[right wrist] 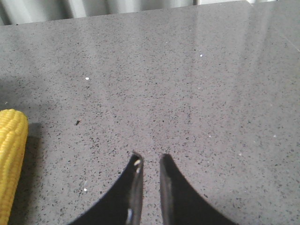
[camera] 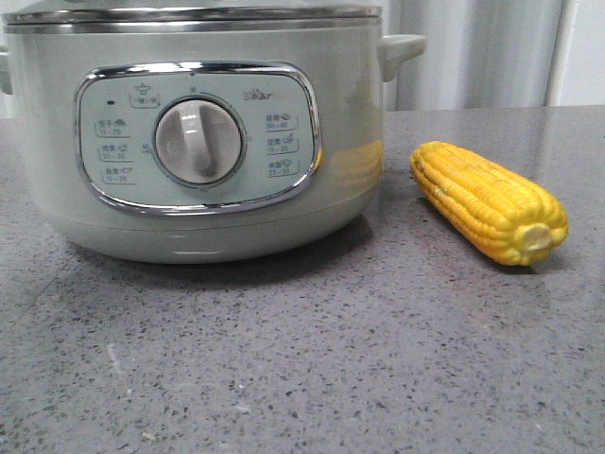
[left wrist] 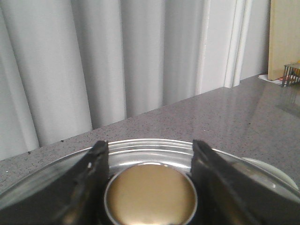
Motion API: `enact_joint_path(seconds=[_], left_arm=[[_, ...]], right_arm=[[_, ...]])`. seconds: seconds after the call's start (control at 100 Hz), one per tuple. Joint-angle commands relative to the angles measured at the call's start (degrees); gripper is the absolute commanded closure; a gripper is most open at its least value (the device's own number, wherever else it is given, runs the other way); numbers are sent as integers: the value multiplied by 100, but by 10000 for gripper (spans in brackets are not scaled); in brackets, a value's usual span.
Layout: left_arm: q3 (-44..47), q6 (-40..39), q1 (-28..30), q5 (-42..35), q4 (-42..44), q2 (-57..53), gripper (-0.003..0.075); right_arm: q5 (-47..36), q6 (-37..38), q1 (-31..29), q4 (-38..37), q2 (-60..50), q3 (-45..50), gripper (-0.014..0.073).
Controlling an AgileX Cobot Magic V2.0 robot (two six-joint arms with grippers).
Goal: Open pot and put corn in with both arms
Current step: 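Lift the glass lid off the pot with the left gripper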
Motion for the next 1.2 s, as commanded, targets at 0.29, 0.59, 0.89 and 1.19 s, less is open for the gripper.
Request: enact_joint_path(seconds=[0.29, 0.59, 0.89, 1.19], left_arm=[[-159, 0, -6, -712, -75, -177, 741], [-159, 0, 6, -851, -75, -740, 741], [-210, 542, 6, -840, -99, -1634, 741], [-210, 1972, 860, 153, -1067, -2867, 741]], right_arm=[[-438, -36, -31, 0, 31, -215, 579], [-438, -36, -31, 0, 31, -215, 579], [-438, -36, -31, 0, 31, -215, 579], [-438, -36, -31, 0, 31, -215, 579]])
